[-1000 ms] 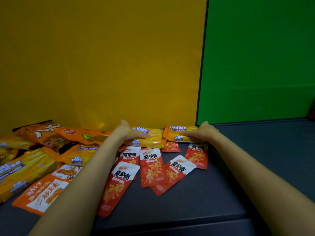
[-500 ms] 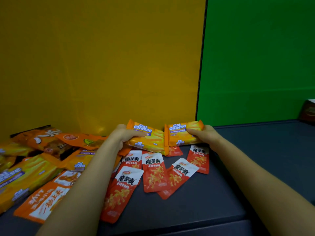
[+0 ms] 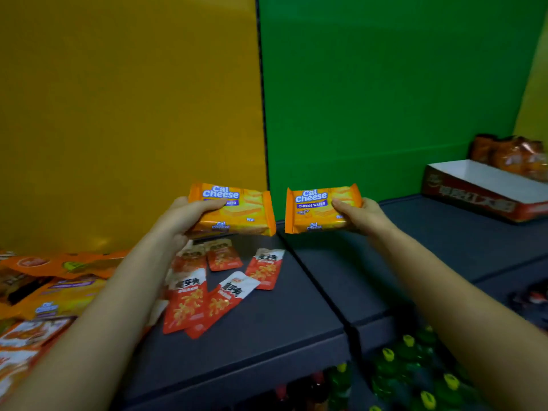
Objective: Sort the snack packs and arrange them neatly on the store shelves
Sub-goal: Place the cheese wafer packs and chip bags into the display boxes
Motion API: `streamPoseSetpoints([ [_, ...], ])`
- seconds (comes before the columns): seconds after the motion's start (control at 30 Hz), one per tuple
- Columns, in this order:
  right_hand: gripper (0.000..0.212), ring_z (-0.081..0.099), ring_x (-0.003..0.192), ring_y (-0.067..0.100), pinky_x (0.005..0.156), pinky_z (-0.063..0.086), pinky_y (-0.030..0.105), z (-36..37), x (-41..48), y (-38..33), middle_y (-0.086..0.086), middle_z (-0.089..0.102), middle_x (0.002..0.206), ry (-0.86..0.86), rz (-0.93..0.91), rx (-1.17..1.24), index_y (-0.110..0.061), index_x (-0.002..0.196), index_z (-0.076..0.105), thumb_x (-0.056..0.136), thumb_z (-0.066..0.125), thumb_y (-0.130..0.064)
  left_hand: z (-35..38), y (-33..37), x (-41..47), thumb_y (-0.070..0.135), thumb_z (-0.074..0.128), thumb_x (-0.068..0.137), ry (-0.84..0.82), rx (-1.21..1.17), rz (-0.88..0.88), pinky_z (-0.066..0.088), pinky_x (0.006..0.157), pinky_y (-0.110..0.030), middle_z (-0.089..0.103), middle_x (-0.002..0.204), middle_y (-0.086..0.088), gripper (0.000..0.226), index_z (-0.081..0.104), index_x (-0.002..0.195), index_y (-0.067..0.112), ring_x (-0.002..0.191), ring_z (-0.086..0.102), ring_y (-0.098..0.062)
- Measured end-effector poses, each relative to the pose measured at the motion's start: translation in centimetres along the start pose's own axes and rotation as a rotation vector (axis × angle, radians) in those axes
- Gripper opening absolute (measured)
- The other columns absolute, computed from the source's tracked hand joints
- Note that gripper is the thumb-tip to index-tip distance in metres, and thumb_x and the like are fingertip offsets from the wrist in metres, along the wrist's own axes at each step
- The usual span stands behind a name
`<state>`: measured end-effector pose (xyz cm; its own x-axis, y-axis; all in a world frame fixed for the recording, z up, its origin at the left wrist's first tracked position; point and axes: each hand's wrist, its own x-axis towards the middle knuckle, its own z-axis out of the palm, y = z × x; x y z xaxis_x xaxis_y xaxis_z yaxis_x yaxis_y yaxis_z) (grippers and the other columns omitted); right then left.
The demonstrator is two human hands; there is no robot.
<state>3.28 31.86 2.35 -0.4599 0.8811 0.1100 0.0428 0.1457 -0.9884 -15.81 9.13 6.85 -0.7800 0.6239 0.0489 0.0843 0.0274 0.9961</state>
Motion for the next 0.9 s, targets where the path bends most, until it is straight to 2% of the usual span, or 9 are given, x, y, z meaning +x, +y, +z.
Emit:
streamPoseSetpoints([
  [0.13,0.022,0.061,0.075,0.018,0.059,0.052,0.023,-8.2,-0.6,0.1,0.012,0.062,0.103,0.031,-0.014,0.015,-0.011,0.104,0.057,0.087,0.065,-0.022,7.9,1.4,-1.5,0.016,0.068,0.082,-0.124,-0.064,-0.006,0.053,0.041,-0.019,0.067,0.047,0.003,0.011,0.059,0.084,0.011,0.038,0.062,-0.007],
  [0.27,0.028,0.061,0.064,0.011,0.054,0.053,0.020,-18.2,-1.3,0.1,0.012,0.063,0.099,0.081,-0.017,0.007,-0.005,0.113,0.058,0.089,0.061,-0.018,17.3,1.2,-2.2,0.015,0.068,0.081,-0.210,-0.118,-0.018,0.052,0.044,-0.017,0.067,0.047,0.005,0.009,0.060,0.084,0.010,0.039,0.061,-0.004],
  [0.37,0.019,0.063,0.044,0.002,0.040,0.048,0.013,-25.9,-1.7,0.4,0.008,0.062,0.082,0.144,-0.022,0.035,-0.005,0.106,0.055,0.090,0.060,-0.014,24.5,0.9,-3.0,0.014,0.067,0.082,-0.283,-0.151,-0.040,0.053,0.044,-0.019,0.067,0.048,0.003,0.008,0.060,0.081,0.009,0.039,0.061,-0.005],
  [0.5,0.025,0.065,0.055,0.011,0.055,0.055,0.023,-34.9,-1.4,2.2,0.020,0.066,0.103,0.252,-0.041,0.009,-0.003,0.112,0.058,0.089,0.062,-0.013,32.8,0.4,-3.8,0.014,0.068,0.081,-0.364,-0.180,-0.064,0.055,0.045,-0.021,0.069,0.051,0.002,0.007,0.062,0.081,0.011,0.041,0.063,-0.007],
  [0.6,0.030,0.062,0.044,0.003,0.038,0.047,0.013,-39.6,-1.1,2.8,0.013,0.062,0.089,0.321,-0.022,0.052,-0.002,0.117,0.056,0.090,0.060,-0.013,37.8,0.7,-4.2,0.013,0.068,0.081,-0.388,-0.189,-0.068,0.055,0.044,-0.020,0.068,0.050,0.002,0.007,0.062,0.083,0.010,0.040,0.063,-0.007],
  [0.73,0.040,0.059,0.037,-0.001,0.035,0.044,0.013,-44.2,-0.1,3.3,0.016,0.057,0.103,0.393,-0.025,0.082,0.006,0.124,0.052,0.090,0.060,-0.013,43.2,1.3,-3.9,0.013,0.069,0.080,-0.406,-0.177,-0.064,0.055,0.045,-0.021,0.068,0.049,0.003,0.009,0.061,0.084,0.010,0.040,0.063,-0.007],
  [0.8,0.041,0.060,0.039,-0.001,0.036,0.045,0.013,-45.8,0.5,3.5,0.016,0.058,0.106,0.397,-0.026,0.085,0.005,0.125,0.051,0.090,0.060,-0.014,45.5,1.6,-3.4,0.013,0.068,0.081,-0.407,-0.169,-0.056,0.054,0.045,-0.021,0.067,0.048,0.003,0.009,0.060,0.083,0.011,0.040,0.063,-0.007],
  [0.9,0.043,0.064,0.055,0.007,0.037,0.045,0.012,-47.7,1.8,3.7,0.015,0.060,0.110,0.398,-0.035,0.112,0.004,0.128,0.051,0.090,0.061,-0.015,48.8,2.0,-2.0,0.015,0.066,0.083,-0.400,-0.163,-0.044,0.053,0.044,-0.020,0.066,0.047,0.003,0.007,0.060,0.080,0.013,0.038,0.062,-0.007],
])
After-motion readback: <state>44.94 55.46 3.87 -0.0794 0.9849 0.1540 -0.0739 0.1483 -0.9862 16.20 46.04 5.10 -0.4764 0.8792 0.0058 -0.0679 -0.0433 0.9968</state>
